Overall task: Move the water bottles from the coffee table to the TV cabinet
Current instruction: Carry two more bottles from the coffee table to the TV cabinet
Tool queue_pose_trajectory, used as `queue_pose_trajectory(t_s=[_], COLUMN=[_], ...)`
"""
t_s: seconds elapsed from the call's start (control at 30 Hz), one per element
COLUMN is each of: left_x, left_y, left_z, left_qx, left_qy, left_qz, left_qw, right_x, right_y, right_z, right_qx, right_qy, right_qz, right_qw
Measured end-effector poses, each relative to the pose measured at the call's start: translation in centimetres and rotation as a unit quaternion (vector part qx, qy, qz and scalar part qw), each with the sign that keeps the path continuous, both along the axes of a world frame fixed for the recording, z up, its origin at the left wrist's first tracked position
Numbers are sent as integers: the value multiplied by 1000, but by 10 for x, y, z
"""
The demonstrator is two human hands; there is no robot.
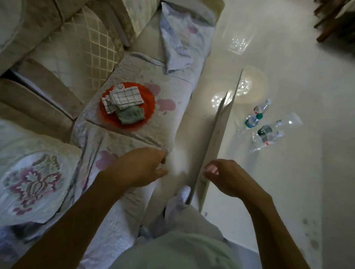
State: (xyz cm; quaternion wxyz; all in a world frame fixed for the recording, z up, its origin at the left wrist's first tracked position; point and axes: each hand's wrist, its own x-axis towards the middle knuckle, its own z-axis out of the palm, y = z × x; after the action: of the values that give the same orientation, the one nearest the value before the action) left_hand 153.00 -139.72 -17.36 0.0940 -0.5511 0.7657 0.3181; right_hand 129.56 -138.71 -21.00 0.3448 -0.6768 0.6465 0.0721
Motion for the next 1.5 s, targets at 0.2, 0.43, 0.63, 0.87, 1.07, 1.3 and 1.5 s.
queue_pose_trajectory(t_s=[0.2, 0.43, 0.63, 0.87, 1.07, 1.3, 1.5], left_x=[-53, -144, -213, -264, -317, -365, -393], left_y=[-83, -177, -235, -304, -382, -464, -488], left_z=[0, 1, -10, -29, -46, -72, -104], left_qx=[-8, -13, -4, 25, 26, 0, 29], left_qy=[-16, -28, -18, -30, -11, -12, -14], left_qz=[-51, -125, -203, -299, -394, -480, -515], left_qw=[999, 992, 979, 953, 919, 877, 856], right_x=[-51, -119, -172, -205, -232, -243, -246], right_y=[-57, -124, -158, -185, -229, -283, -287], right_z=[-10, -11, -9, -19, -30, -36, -54], right_qx=[1, 13, 18, 64, 90, 81, 99], right_qy=[-7, -11, -19, -20, -2, -17, -27], right_qz=[-54, -102, -176, -264, -356, -459, -511], right_qw=[999, 995, 984, 962, 930, 884, 853])
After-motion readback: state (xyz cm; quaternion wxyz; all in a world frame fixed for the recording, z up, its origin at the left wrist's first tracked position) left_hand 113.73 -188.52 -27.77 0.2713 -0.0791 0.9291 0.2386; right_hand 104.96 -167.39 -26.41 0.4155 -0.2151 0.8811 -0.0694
